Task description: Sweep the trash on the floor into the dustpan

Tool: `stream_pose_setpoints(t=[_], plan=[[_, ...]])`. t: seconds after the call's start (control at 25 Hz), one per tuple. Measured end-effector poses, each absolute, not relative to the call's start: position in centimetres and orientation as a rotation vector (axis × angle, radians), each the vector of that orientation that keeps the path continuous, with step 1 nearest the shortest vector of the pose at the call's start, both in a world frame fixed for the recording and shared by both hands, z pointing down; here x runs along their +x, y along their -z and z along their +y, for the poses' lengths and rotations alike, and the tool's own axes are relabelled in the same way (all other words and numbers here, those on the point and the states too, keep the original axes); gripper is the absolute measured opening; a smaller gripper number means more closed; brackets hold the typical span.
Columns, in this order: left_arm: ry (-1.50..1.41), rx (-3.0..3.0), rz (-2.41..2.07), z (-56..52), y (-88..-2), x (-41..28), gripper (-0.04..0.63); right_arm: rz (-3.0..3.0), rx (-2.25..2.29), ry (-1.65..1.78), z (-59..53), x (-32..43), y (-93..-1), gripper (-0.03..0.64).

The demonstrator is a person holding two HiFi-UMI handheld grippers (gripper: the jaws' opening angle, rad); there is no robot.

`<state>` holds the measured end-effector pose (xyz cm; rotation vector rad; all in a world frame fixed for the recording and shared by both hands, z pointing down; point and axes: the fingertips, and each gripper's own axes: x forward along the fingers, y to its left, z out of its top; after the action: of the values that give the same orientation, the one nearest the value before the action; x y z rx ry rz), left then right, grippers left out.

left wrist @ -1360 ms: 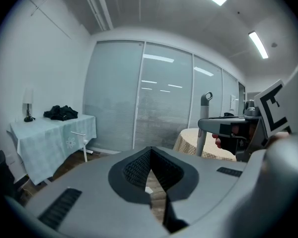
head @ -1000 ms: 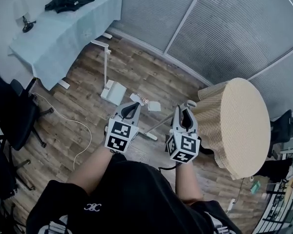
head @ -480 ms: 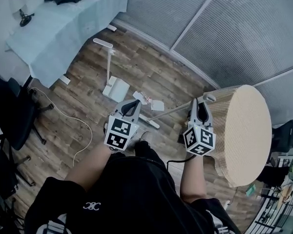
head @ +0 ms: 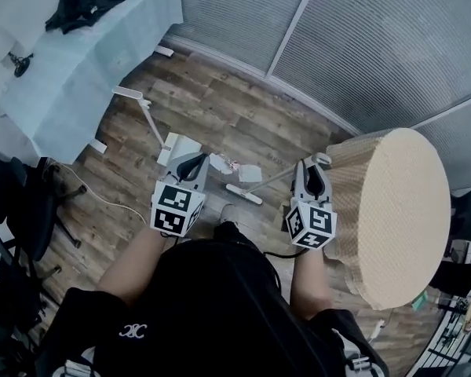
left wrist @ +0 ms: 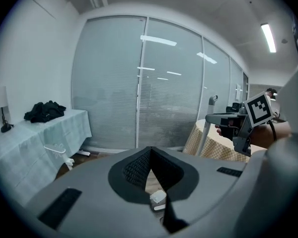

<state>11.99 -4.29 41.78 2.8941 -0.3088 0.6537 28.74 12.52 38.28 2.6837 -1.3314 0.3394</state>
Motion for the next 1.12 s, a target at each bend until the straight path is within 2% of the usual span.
stream_pose_setpoints(t=[0.48,0.8,1.12], plan=[[-0.848,2.893,-0.311,-0.8,-44.8,22.0,-0.005,-1.753,2.184,-0.505,14.5,41.5,-48.8,0.097],[-0.943,2.812,-0.370,-2.1,-47.5,21.6,-0.005,-1.826,2.022,-0.529,10.0,47.4,-52.6,0.097],[-0.958,2.737,-0.413,-4.6,-51.5,20.9,-0.006,-1.947,1.798,-0.550,1.7,48.7,-55.3,0.097]])
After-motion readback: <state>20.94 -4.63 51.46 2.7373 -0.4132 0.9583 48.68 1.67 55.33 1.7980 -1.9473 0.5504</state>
